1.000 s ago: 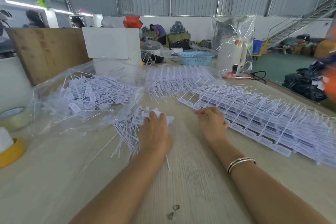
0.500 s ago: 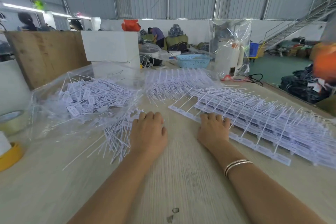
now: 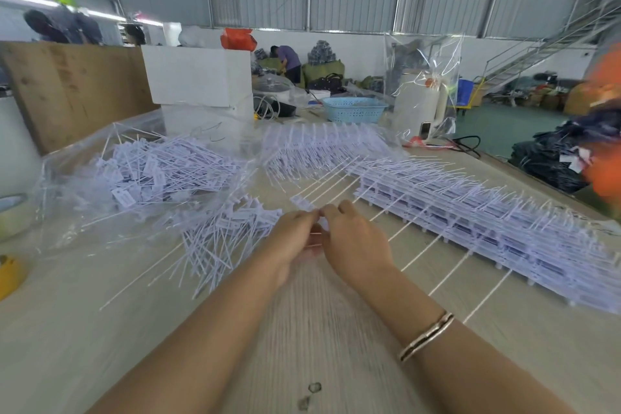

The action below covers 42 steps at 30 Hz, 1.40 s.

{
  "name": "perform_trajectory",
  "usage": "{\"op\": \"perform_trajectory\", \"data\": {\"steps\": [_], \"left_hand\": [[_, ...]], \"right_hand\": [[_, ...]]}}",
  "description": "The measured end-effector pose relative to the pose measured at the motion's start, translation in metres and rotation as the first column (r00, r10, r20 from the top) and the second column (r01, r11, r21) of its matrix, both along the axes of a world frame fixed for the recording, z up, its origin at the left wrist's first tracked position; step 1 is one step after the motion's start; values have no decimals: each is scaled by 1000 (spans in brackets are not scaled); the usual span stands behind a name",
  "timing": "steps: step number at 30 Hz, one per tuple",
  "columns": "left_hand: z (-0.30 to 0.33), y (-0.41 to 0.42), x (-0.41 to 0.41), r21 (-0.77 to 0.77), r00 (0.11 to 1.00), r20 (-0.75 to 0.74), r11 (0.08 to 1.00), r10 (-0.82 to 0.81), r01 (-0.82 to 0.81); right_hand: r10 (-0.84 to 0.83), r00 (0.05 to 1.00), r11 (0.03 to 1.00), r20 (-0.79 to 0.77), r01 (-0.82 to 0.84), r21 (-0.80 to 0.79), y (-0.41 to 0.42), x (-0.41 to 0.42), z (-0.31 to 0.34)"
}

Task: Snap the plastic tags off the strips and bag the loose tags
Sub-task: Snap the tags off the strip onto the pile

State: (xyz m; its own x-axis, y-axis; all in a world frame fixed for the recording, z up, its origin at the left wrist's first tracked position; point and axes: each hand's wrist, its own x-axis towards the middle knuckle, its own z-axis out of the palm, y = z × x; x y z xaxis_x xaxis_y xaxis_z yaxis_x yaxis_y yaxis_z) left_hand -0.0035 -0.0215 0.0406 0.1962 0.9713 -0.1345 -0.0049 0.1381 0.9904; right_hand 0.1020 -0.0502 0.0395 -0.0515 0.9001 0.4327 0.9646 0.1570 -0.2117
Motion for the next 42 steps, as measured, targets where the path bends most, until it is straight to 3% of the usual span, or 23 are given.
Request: {"op": "perform_trajectory", "data": {"steps": [5, 7, 11, 13, 17, 20, 23, 25, 27, 29, 30, 32, 35, 38, 42], "left_hand": [[20, 13, 10, 18, 993, 96, 997, 70, -72], [31, 20, 10, 30, 994, 68, 995, 91, -93], [55, 40, 5, 121, 991, -64, 986, 122, -113], [66, 51, -3, 216, 961, -227, 971, 156, -107], [79, 60, -30, 463, 792, -551, 886, 264, 26], [76, 57, -47, 554, 746, -599, 824, 292, 123], [63, 50, -58, 553, 757, -624, 794, 194, 251], [51, 44, -62, 516, 760, -643, 785, 90, 343], [39, 40, -65, 495, 750, -660, 768, 30, 406], [29, 38, -70, 503, 734, -679, 747, 30, 435], [25, 38, -72, 505, 719, -693, 741, 42, 443], [18, 36, -76, 479, 646, -760, 736, 75, 479], [14, 30, -69, 445, 461, -867, 708, 188, 548], [12, 14, -40, 524, 497, -826, 689, 267, 500], [1, 1, -7, 517, 516, -804, 775, 294, 365]], "right_hand": [[50, 992, 999, -116, -50, 4, -10, -2, 11], [64, 987, 998, -148, -59, 38, -13, -2, 14], [53, 973, 990, -225, -23, 136, -16, 5, 18], [49, 953, 990, -299, -6, 143, -15, 11, 22], [77, 853, 981, -516, 27, 192, -15, 24, 37], [81, 705, 969, -704, 110, 222, -15, 39, 49], [35, 677, 951, -735, 204, 234, -6, 54, 44], [-15, 683, 976, -730, 169, 139, 2, 55, 29], [-129, 687, 992, -715, 81, -101, 13, 52, 7], [-198, 594, 952, -779, -71, -297, 22, 49, -11], [-201, 538, 939, -818, -132, -317, 23, 48, -16], [-159, 459, 947, -874, -178, -266, 25, 52, -20], [-85, 374, 956, -924, -232, -182, 26, 55, -24], [-25, 328, 950, -944, -288, -125, 23, 47, -22], [93, 302, 921, -949, -389, -33, 13, 40, -17]]}}
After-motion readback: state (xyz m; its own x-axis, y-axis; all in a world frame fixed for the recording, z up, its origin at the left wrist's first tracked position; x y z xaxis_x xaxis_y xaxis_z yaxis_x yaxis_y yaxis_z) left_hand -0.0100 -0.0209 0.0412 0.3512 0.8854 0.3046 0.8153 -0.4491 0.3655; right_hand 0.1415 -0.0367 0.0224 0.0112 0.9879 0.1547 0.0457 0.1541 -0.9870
